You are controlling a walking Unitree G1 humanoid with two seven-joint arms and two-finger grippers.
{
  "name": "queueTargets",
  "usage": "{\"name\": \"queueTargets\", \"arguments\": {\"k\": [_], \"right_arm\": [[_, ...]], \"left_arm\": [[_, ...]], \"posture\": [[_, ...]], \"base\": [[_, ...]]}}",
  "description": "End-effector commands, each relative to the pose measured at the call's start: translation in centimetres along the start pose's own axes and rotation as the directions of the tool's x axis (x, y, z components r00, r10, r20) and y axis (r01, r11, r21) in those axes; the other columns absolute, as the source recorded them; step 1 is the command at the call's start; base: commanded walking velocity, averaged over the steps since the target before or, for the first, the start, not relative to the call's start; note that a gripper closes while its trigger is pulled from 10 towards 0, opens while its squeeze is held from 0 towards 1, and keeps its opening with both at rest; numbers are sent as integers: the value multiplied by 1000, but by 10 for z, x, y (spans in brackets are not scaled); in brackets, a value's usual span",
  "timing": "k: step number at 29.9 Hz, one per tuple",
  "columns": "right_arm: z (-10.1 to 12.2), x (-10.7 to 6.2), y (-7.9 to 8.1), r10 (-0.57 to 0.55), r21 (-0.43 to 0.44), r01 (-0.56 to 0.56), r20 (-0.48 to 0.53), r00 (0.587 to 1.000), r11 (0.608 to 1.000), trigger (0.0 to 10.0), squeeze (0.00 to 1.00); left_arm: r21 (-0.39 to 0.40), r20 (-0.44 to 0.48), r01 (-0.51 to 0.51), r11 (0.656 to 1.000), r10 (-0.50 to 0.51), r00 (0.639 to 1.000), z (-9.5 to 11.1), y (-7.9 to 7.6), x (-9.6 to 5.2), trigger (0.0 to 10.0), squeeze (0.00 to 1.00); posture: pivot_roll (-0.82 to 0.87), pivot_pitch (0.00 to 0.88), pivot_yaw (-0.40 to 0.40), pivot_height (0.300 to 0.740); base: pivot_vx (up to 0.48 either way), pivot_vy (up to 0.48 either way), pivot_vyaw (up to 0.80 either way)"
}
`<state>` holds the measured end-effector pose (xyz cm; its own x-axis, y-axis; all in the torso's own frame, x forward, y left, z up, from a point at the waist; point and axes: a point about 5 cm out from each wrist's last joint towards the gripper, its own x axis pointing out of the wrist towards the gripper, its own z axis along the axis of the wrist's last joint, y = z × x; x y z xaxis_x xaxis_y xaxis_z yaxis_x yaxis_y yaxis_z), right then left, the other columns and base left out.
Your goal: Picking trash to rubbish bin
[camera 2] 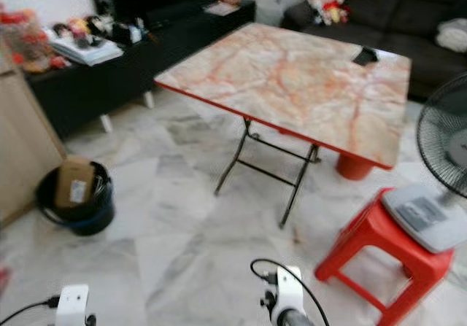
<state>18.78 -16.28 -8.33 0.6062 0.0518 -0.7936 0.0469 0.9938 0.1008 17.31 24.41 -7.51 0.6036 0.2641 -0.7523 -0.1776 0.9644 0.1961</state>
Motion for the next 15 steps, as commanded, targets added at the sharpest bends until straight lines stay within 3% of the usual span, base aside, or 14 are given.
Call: {"name": "queueTargets", "arguments": {"k": [1, 15], "right_arm": [[0, 0, -2, -11, -3, 11, -3, 1000, 1000, 10000, 0], [8, 2, 7, 15, -11, -15, 18, 1000, 1000, 10000, 0]], "left_arm": [[-1, -16, -1, 1000, 1, 1000, -6, 1, -1, 10000, 0], [7, -2, -12, 1000, 12, 1000, -1, 6, 0, 10000, 0]], "posture": [[-4, 0, -32, 740], [5, 0, -31, 740]], "base": [[0, 0, 800], [0, 0, 800]]}}
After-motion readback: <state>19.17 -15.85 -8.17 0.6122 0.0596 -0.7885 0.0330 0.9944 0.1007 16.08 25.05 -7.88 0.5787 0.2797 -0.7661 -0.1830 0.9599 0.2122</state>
